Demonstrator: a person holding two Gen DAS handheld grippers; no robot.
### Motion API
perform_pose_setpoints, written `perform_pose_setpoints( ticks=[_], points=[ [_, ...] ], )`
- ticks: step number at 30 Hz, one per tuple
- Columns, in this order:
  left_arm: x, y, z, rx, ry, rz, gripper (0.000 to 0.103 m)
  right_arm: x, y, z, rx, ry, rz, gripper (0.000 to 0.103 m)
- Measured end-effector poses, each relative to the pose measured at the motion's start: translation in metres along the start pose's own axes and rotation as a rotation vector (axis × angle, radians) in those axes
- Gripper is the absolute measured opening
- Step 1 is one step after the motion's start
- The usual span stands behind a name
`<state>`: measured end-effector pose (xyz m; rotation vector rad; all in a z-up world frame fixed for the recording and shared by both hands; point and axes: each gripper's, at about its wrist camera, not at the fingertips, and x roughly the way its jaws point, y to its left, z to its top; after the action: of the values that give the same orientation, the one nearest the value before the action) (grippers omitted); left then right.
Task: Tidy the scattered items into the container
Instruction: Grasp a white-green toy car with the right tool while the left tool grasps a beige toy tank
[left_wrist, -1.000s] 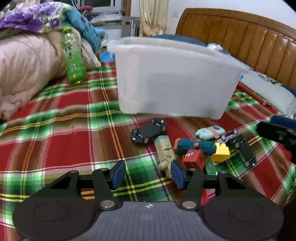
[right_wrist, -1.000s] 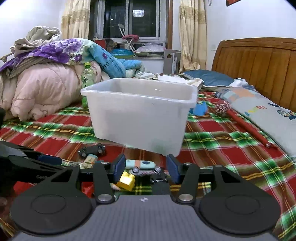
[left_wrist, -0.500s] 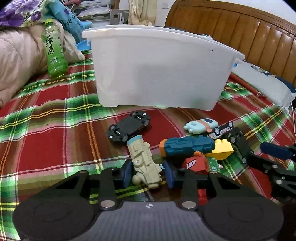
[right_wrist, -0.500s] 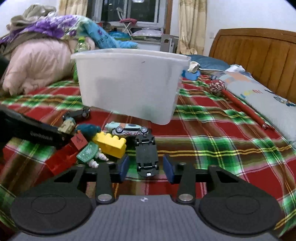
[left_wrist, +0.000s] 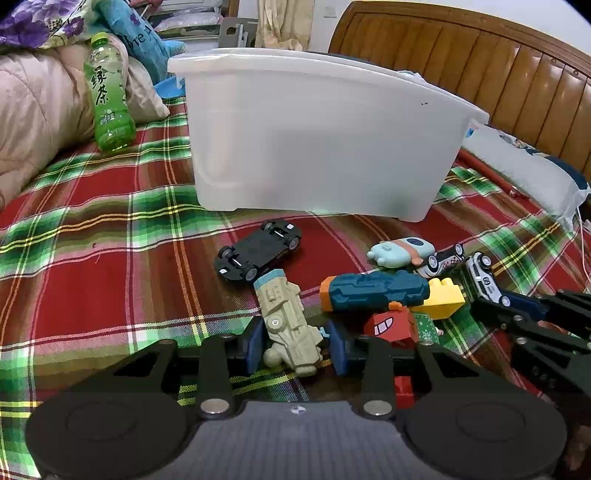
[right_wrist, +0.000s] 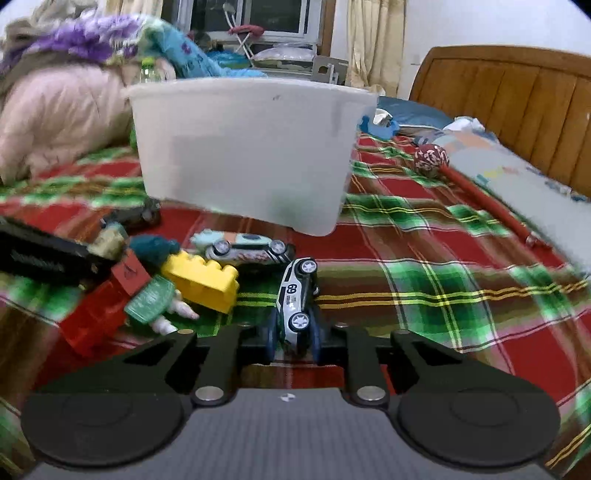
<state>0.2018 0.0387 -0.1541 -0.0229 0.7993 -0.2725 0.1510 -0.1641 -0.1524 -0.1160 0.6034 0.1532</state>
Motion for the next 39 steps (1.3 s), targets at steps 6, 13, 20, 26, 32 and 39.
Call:
perform_pose_setpoints(
  ticks=[6, 13, 20, 26, 32, 39],
  points=[
    [-0.001, 0.000, -0.001, 0.000, 0.003, 0.000, 0.041, -0.014, 0.000, 0.006, 0.137, 0.034, 0.152, 0.020],
    [-0.003, 0.000, -0.004, -0.002, 0.003, 0.001, 0.041, -0.012, -0.007, -0.004, 0.181, 0.107, 0.138, 0.020],
    [-0.004, -0.002, -0.005, 0.001, 0.005, 0.009, 0.041, -0.013, -0.007, -0.004, 0.070, 0.075, -0.012, 0.050],
    [-0.004, -0.003, -0.004, 0.005, 0.006, 0.011, 0.041, -0.019, -0.003, -0.002, -0.043, 0.024, -0.131, 0.051],
    [-0.004, -0.003, -0.004, 0.005, 0.006, 0.011, 0.041, -0.018, -0.005, -0.003, -0.069, 0.014, -0.156, 0.050],
    [-0.004, -0.003, -0.004, 0.006, 0.005, 0.011, 0.041, -0.020, -0.003, -0.002, -0.078, 0.008, -0.164, 0.050]
  ],
)
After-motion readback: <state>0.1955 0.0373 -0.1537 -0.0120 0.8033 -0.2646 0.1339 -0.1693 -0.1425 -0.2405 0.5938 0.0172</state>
